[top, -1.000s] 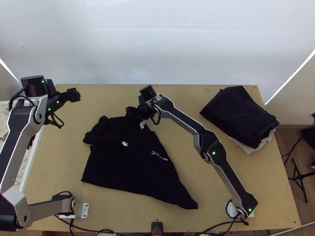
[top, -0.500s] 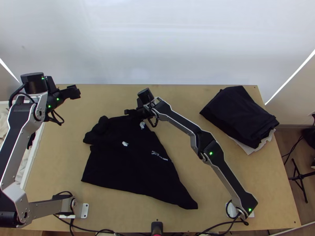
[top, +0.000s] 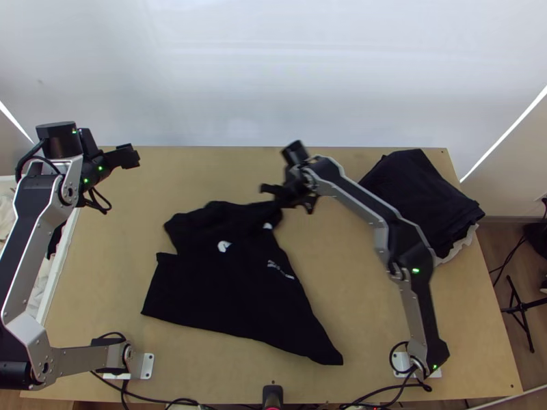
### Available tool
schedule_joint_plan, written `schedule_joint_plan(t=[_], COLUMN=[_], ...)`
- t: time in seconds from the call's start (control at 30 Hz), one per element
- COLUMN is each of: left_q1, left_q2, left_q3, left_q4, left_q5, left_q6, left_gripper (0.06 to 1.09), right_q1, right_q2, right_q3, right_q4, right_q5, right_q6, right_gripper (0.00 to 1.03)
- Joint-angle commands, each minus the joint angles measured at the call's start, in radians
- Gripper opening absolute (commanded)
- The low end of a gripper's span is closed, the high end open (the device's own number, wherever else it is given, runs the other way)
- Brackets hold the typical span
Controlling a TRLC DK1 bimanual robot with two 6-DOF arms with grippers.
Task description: Fold the t-shirt
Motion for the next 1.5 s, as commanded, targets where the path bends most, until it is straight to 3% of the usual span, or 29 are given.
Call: schedule_joint_plan(t=[0.0,0.13,0.17,0.27,0.3,0.37,0.63,0.77,0.83,1.07,1.17,1.27,1.37,1.47], left_q1=[-0.001,-0.001,-0.001,-0.001,-0.001,-0.001,-0.008,-0.008,-0.008,-0.008,-0.008,-0.013,-0.013,-0.013], left_q2=[0.016,0.027,0.032,0.046,0.052,0.062,0.075,0.076,0.078,0.113,0.122,0.122,0.122,0.128], left_q3=[0.016,0.019,0.021,0.03,0.033,0.045,0.062,0.064,0.068,0.116,0.13,0.131,0.13,0.131], left_q4=[0.001,0.001,0.001,0.001,0.001,0.001,-0.005,-0.006,-0.008,-0.032,-0.032,-0.034,-0.036,-0.036], left_q5=[0.001,0.008,0.009,0.009,0.011,0.011,0.017,0.017,0.017,0.017,0.015,0.017,0.015,0.015], left_q6=[-0.001,0.003,0.003,0.007,0.007,0.007,0.001,0.001,0.001,-0.01,-0.025,-0.033,-0.036,-0.034], left_gripper=[1.04,1.04,1.04,1.04,1.04,1.04,1.04,1.04,1.04,1.04,1.04,1.04,1.04,1.04], right_q1=[-0.101,-0.085,-0.073,-0.044,-0.036,-0.019,0.044,0.041,0.039,0.042,0.054,0.062,0.074,0.076], right_q2=[-0.184,-0.255,-0.259,-0.275,-0.279,-0.293,-0.279,-0.197,-0.151,-0.032,-0.003,0.032,0.041,0.041], right_q3=[-0.286,-0.374,-0.374,-0.365,-0.358,-0.343,-0.306,-0.253,-0.216,-0.073,-0.046,0.002,0.014,0.013], right_q4=[-0.059,-0.062,-0.062,-0.057,-0.045,-0.001,0.291,0.403,0.429,0.395,0.366,0.269,0.194,0.122], right_q5=[0.161,0.27,0.287,0.298,0.298,0.301,0.321,0.316,0.312,0.266,0.258,0.235,0.22,0.195], right_q6=[-0.02,-0.072,-0.092,-0.111,-0.12,-0.154,-0.261,-0.252,-0.244,-0.183,-0.19,-0.192,-0.23,-0.327], right_gripper=[0.03,0.03,0.1,0.47,0.55,0.6,0.59,0.36,0.3,0.31,0.42,0.43,0.43,0.43])
